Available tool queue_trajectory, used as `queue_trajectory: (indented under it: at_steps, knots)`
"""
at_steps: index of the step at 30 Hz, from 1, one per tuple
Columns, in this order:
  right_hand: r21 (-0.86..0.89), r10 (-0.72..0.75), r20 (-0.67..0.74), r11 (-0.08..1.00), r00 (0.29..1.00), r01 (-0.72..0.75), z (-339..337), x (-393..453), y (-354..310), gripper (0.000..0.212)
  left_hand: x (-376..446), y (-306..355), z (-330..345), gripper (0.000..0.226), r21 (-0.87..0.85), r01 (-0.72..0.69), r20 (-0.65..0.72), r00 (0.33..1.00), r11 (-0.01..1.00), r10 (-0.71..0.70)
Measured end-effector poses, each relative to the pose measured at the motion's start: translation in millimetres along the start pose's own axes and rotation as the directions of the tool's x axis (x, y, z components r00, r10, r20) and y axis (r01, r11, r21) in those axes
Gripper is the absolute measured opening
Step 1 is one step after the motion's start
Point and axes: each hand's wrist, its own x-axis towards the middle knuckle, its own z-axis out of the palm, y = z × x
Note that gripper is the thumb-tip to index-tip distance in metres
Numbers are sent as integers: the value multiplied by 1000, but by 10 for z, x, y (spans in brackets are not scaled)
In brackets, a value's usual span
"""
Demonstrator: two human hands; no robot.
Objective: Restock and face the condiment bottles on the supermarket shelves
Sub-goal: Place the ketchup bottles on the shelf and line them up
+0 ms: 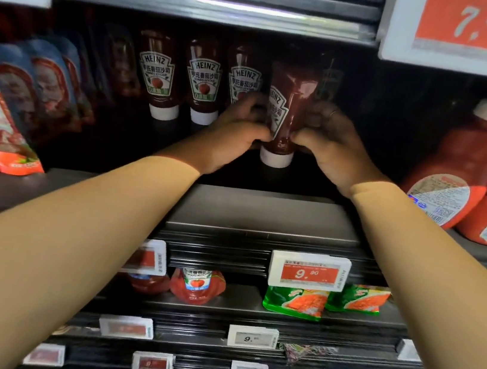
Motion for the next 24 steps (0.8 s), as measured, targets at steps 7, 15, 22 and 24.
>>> queue_trajectory:
  at_steps: [7, 15, 22, 24]
  knots:
    - [-60, -47, 23, 997, 999, 48, 47, -10, 25, 61, -13, -46, 1, 51, 173, -108, -1, 994, 979, 110]
    - [-6, -41, -68, 999, 997, 41, 35, 8, 21, 60, -3, -69, -15, 51, 280, -171, -13, 983, 945, 182]
    - [-38, -15, -171, 999, 985, 9, 44, 48, 55, 51, -51, 105, -182, 14, 520, -59, -420, 851, 852, 314]
    - [-71, -17, -191, 997, 981, 4, 69, 63, 73, 47, -117, 141, -259, 21, 538, 30, -585, 732, 842, 348]
